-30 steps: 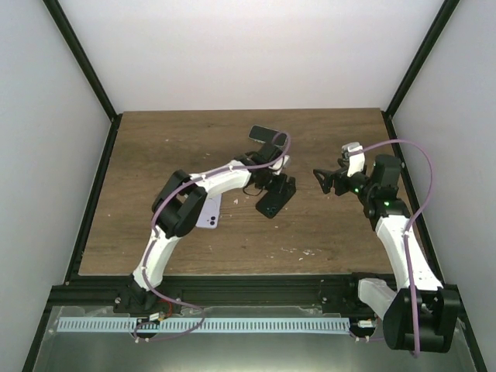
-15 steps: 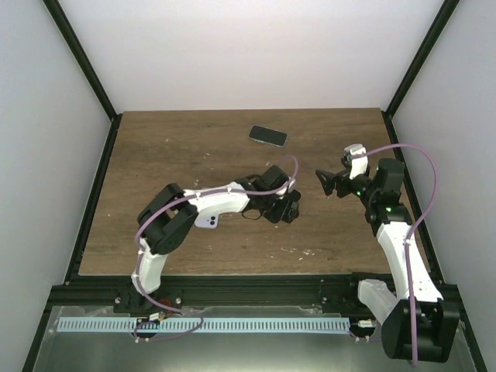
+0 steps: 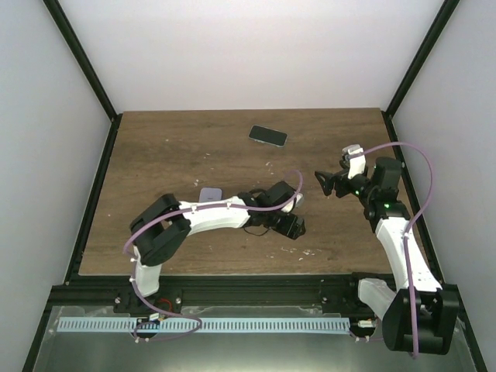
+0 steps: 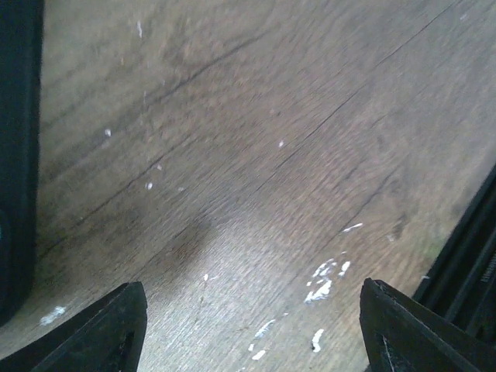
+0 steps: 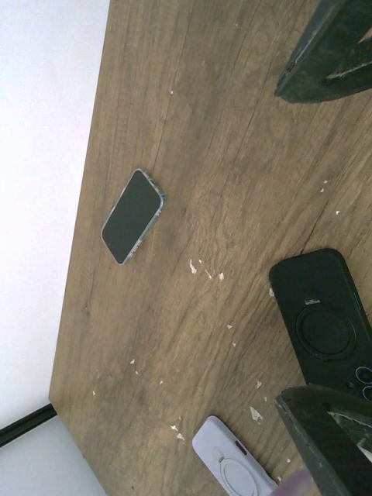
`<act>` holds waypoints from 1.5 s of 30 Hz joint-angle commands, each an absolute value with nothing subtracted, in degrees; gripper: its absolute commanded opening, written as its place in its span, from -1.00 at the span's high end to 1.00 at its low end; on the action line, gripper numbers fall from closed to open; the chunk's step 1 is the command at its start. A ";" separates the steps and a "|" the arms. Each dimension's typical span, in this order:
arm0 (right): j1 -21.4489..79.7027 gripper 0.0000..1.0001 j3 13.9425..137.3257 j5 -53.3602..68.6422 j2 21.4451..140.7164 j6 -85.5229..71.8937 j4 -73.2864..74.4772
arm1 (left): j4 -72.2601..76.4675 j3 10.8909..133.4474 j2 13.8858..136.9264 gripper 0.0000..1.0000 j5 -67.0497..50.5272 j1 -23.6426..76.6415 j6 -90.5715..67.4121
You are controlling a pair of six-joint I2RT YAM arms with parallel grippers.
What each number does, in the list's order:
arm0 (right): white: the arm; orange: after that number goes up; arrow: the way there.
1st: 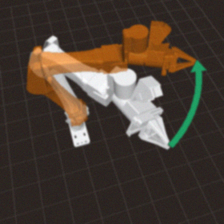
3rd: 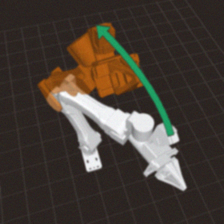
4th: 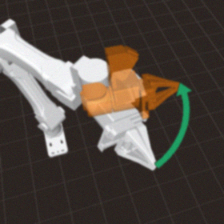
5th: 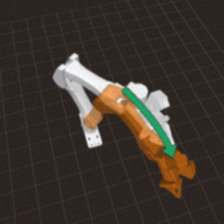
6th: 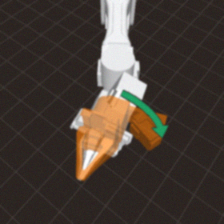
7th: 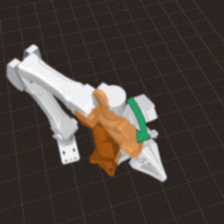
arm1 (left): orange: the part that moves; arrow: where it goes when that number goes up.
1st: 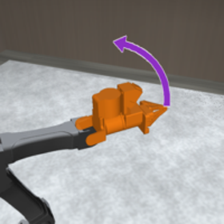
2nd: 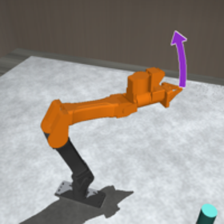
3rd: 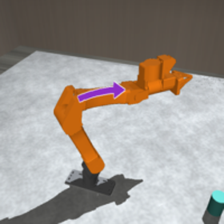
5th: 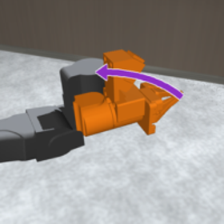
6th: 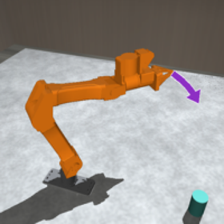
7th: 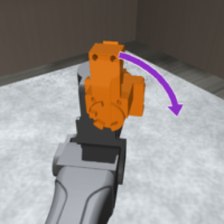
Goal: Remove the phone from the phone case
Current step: Adjust the phone at the center of the board.
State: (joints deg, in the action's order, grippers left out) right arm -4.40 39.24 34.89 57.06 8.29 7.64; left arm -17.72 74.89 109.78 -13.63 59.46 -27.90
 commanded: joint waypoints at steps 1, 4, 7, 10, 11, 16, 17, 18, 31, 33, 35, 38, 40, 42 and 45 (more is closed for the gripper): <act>-5.06 -1.00 39.47 34.35 57.59 9.48 7.32 | -16.08 76.71 114.10 -0.54 -16.72 59.35 -29.94; -5.10 -1.00 39.17 33.62 57.16 9.65 7.22 | -16.72 79.19 116.67 -0.57 -16.31 59.25 -29.29; -5.10 -1.00 38.87 33.33 57.25 9.75 7.15 | -18.35 81.55 118.46 -0.58 -13.77 58.83 -29.12; -5.09 -1.00 39.02 32.73 58.16 9.49 7.18 | -18.71 81.46 119.46 -0.59 -11.98 57.41 -30.00; -5.10 -1.00 39.14 32.46 58.56 9.23 7.23 | -18.64 80.99 119.57 -0.60 -11.44 56.60 -30.77; -5.14 -1.00 39.33 32.39 59.32 8.64 7.65 | -17.30 77.21 117.80 -0.61 -6.52 51.84 -34.42; -5.08 -1.00 39.29 32.22 59.29 8.51 7.57 | -17.30 76.71 117.19 -0.61 -5.04 50.84 -34.91; -5.15 -1.00 39.24 32.12 59.37 8.38 7.54 | -17.76 76.44 116.53 -0.61 -3.31 49.76 -35.32; -1.72 -0.76 59.48 32.87 81.67 18.96 24.70 | -19.25 58.64 88.21 -0.64 1.48 44.60 -32.25; 0.20 -0.59 65.16 32.07 88.13 20.12 27.10 | -20.73 55.90 83.32 -0.63 1.89 44.50 -31.09; 2.16 -0.42 71.33 31.75 95.09 21.50 29.82 | -21.05 53.23 78.53 -0.28 -0.44 44.43 -29.71; 5.36 -0.38 81.43 30.77 104.65 22.67 34.71 | -21.86 50.40 74.35 -0.08 -5.34 44.39 -29.05; 7.41 -0.55 85.90 29.66 110.25 22.84 36.00 | -23.15 48.91 72.23 -0.40 -6.43 44.40 -29.56; 9.69 -0.75 88.90 28.68 113.76 23.21 36.20 | -24.38 47.62 70.86 -0.58 -6.62 44.40 -29.70; 11.70 -0.82 93.78 28.54 118.72 24.50 38.44 | -25.00 45.67 70.21 -0.65 -5.73 44.34 -29.91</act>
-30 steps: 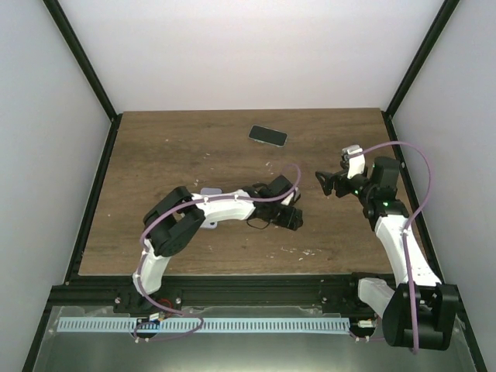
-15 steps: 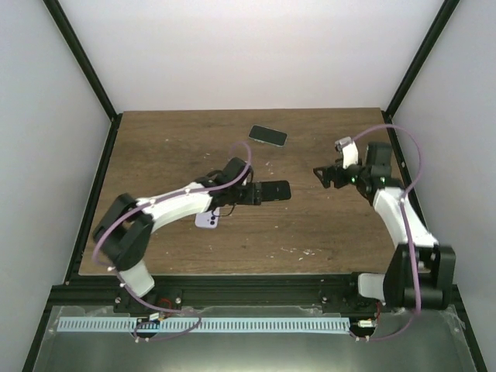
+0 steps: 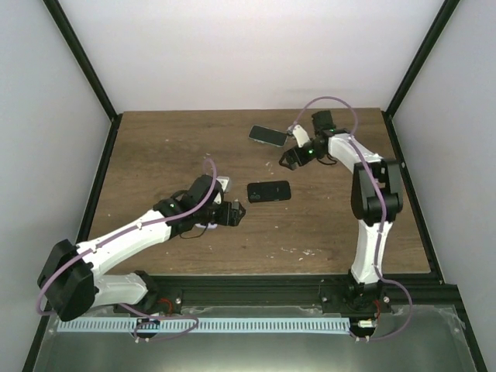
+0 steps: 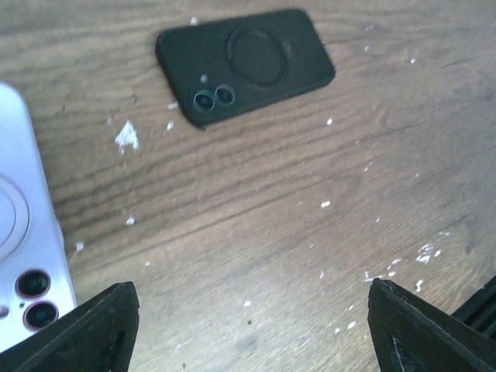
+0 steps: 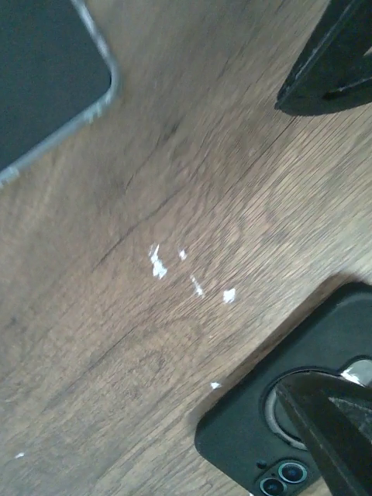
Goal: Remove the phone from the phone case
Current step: Adjust the phone at the center of the board, then pick up the phone at the center of the board.
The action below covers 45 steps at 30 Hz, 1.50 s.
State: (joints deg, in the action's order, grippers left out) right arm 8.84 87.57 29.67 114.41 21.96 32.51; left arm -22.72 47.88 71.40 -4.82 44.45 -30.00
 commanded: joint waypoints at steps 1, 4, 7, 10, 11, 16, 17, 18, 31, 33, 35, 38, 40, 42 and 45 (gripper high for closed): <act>12.23 -0.90 95.02 28.57 120.17 24.94 39.30 | -24.71 44.97 70.27 -0.66 -5.65 44.31 -30.23; 13.48 -0.96 96.23 28.13 122.98 26.46 40.65 | -23.32 43.47 71.14 -0.67 -6.34 44.30 -31.02; 14.54 -1.00 95.47 27.83 123.86 28.17 41.74 | -21.99 42.72 72.15 -0.70 -6.73 44.30 -31.70; 15.40 -1.00 93.57 27.50 123.58 30.11 42.60 | -21.07 42.63 72.67 -0.74 -7.26 44.30 -31.88; 15.79 -1.00 92.87 27.51 123.37 30.71 43.07 | -20.82 42.66 72.80 -0.74 -7.43 44.34 -31.82; 17.35 -1.00 87.81 29.48 120.02 34.18 45.10 | -20.53 43.12 72.87 -0.73 -7.33 44.30 -30.48; 17.73 -1.00 86.44 29.47 118.69 34.79 45.23 | -20.54 43.19 72.86 -0.73 -7.22 44.30 -30.33; 18.16 -1.00 85.19 29.55 117.81 35.44 45.52 | -20.51 43.29 72.94 -0.73 -7.08 44.31 -30.25; 23.81 -1.00 73.73 12.99 105.56 28.80 40.61 | -20.94 41.05 68.57 -0.73 -1.44 44.05 -34.34; 25.07 -1.00 73.59 12.70 105.06 28.86 40.10 | -21.08 40.26 68.13 -0.75 -0.68 43.19 -35.69; 26.75 -1.00 72.87 11.63 105.13 29.90 39.23 | -20.96 39.62 68.04 -0.75 -1.82 41.60 -36.89; 29.66 -1.00 72.26 8.14 105.87 33.39 37.87 | -20.32 38.59 67.54 -0.74 -2.72 39.88 -37.51; 30.92 -1.00 72.67 6.72 106.73 35.32 37.10 | -20.08 38.00 66.90 -0.74 -2.81 39.07 -37.79; 31.53 -1.00 73.85 6.25 107.89 37.00 36.99 | -20.03 37.38 66.48 -0.74 -2.88 38.17 -38.01; 31.77 -1.00 76.04 5.26 109.98 38.54 37.38 | -20.56 37.07 65.86 -0.74 -2.42 37.35 -38.16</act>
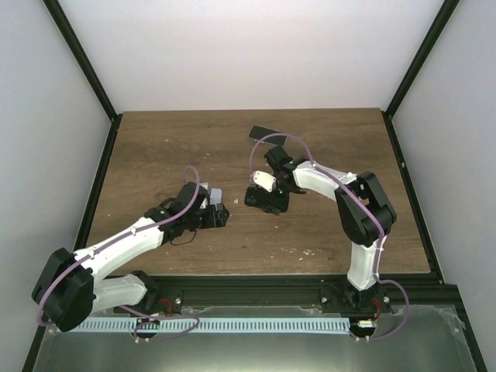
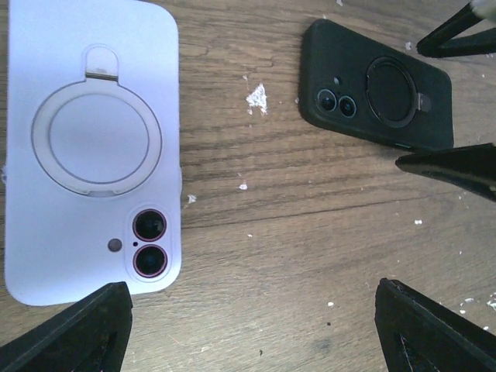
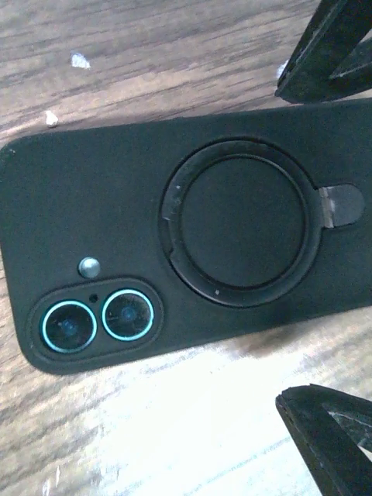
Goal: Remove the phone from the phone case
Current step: Pick up the phone at the center of the board.
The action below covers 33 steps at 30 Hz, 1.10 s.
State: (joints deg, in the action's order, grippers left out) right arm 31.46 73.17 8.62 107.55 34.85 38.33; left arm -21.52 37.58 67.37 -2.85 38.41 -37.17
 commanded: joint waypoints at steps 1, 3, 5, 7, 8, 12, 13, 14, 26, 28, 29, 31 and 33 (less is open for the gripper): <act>31.73 -1.00 76.44 4.59 110.61 39.05 37.20 | -20.88 37.03 65.67 -0.74 -2.24 37.09 -38.17; 31.78 -1.00 77.38 4.23 111.81 40.20 37.61 | -21.24 36.94 65.37 -0.75 -2.05 36.74 -38.09; 31.77 -1.00 78.29 4.70 112.78 41.10 38.72 | -21.34 36.58 64.95 -0.74 -1.79 36.58 -38.22; 31.73 -1.00 79.06 6.05 113.56 41.96 40.50 | -21.16 36.35 64.55 -0.74 -1.53 36.50 -38.31; 31.73 -1.00 79.31 6.61 113.75 42.35 41.32 | -21.10 36.24 64.40 -0.75 -1.39 36.43 -38.24; 31.75 -0.91 79.71 8.16 114.23 43.21 44.23 | -20.96 36.06 64.01 -0.75 -0.97 36.16 -38.31; 31.73 -0.86 79.70 8.36 114.40 43.24 44.77 | -20.88 36.07 63.99 -0.75 -1.04 36.13 -38.37; 31.73 -0.75 79.59 8.54 114.37 43.13 45.21 | -20.74 36.12 63.90 -0.75 -1.05 36.05 -38.37; 31.22 -0.04 73.11 21.46 103.24 39.91 46.82 | -13.26 35.39 66.61 -0.72 -7.70 35.69 -38.85; 31.16 -0.01 71.03 23.98 99.68 39.99 47.21 | -9.51 34.18 65.59 -0.68 -12.59 35.66 -37.10; 31.12 0.00 70.15 24.82 98.10 39.99 47.65 | -6.52 33.02 64.98 -0.62 -16.07 35.81 -35.49; 31.07 0.01 68.45 26.05 95.30 40.63 49.30 | -3.61 32.37 63.37 -0.47 -19.04 37.58 -33.16; 31.03 0.01 66.98 26.78 92.56 42.02 51.81 | -5.98 33.42 60.63 -0.44 -17.20 41.76 -28.47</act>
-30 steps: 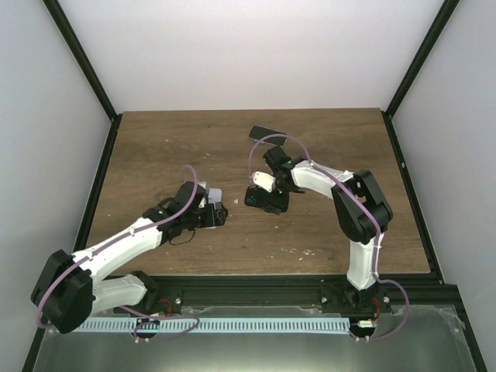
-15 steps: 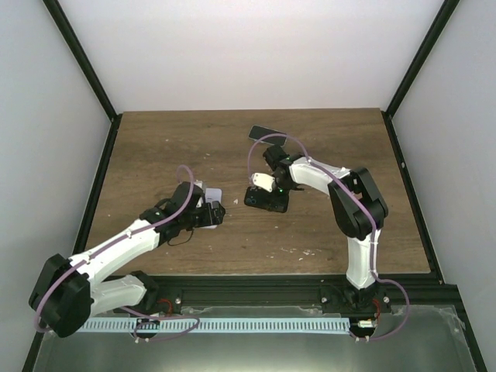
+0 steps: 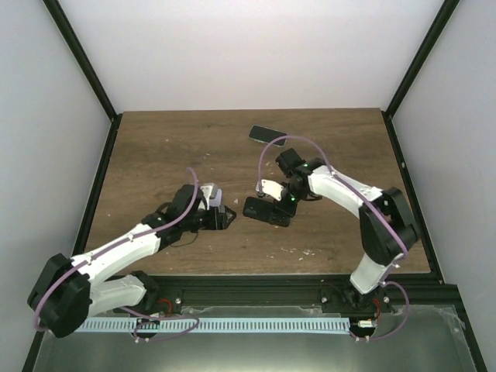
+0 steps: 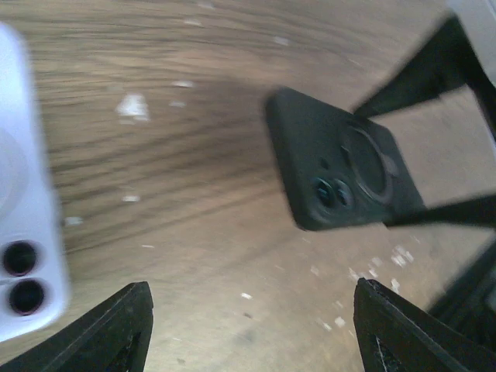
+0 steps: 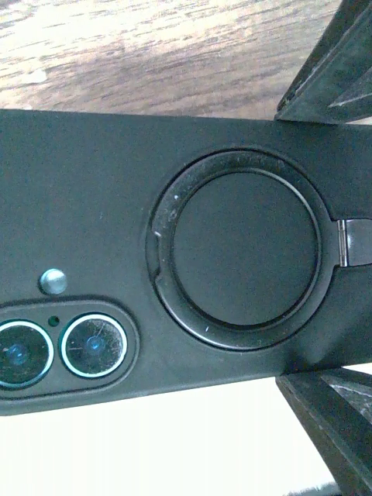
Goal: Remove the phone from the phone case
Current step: Pick up the phone at the center of the board.
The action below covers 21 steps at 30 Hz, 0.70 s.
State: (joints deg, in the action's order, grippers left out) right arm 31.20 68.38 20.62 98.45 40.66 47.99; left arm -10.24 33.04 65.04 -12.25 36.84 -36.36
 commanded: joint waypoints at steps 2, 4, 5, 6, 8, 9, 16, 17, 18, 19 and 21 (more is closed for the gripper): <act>31.03 0.01 65.85 27.55 89.97 44.65 55.20 | -9.66 34.60 57.22 -0.43 -11.08 47.65 -22.30; 31.03 0.01 65.15 27.79 87.50 46.66 57.73 | -11.51 34.41 53.76 -0.46 -3.06 53.01 -19.63; 31.05 0.01 64.87 27.66 86.54 47.43 58.64 | -10.87 33.69 51.69 -0.86 -0.93 55.04 -18.81; 31.11 0.02 64.67 27.56 85.67 48.20 59.32 | -11.06 33.18 50.56 -0.98 1.69 56.86 -18.28; 31.23 0.01 64.50 28.06 84.39 49.81 60.91 | -12.69 33.76 49.26 -0.99 6.45 60.41 -16.48; 31.25 0.01 64.59 28.70 83.93 50.61 61.97 | -13.64 34.61 49.07 -1.00 8.46 62.22 -15.22; 31.90 0.02 65.63 31.55 82.22 56.22 69.61 | -21.78 42.10 53.62 -0.77 23.36 79.68 6.14; 31.95 0.02 65.88 31.68 82.18 56.63 70.32 | -22.42 42.70 54.86 -0.75 27.26 81.62 9.13; 32.02 0.02 66.11 31.91 82.19 57.07 71.08 | -22.86 43.15 56.35 -0.76 30.73 82.78 11.56; 32.02 0.02 66.29 32.21 82.22 57.38 71.75 | -23.68 43.87 57.68 -0.76 33.04 83.10 13.58; 32.09 0.02 66.68 32.99 82.13 57.77 72.92 | -24.58 45.11 59.61 -0.65 34.73 83.21 16.27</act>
State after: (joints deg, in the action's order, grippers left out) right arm 31.66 64.12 29.15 83.96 54.68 68.38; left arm -20.34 42.83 56.42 23.07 82.43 4.01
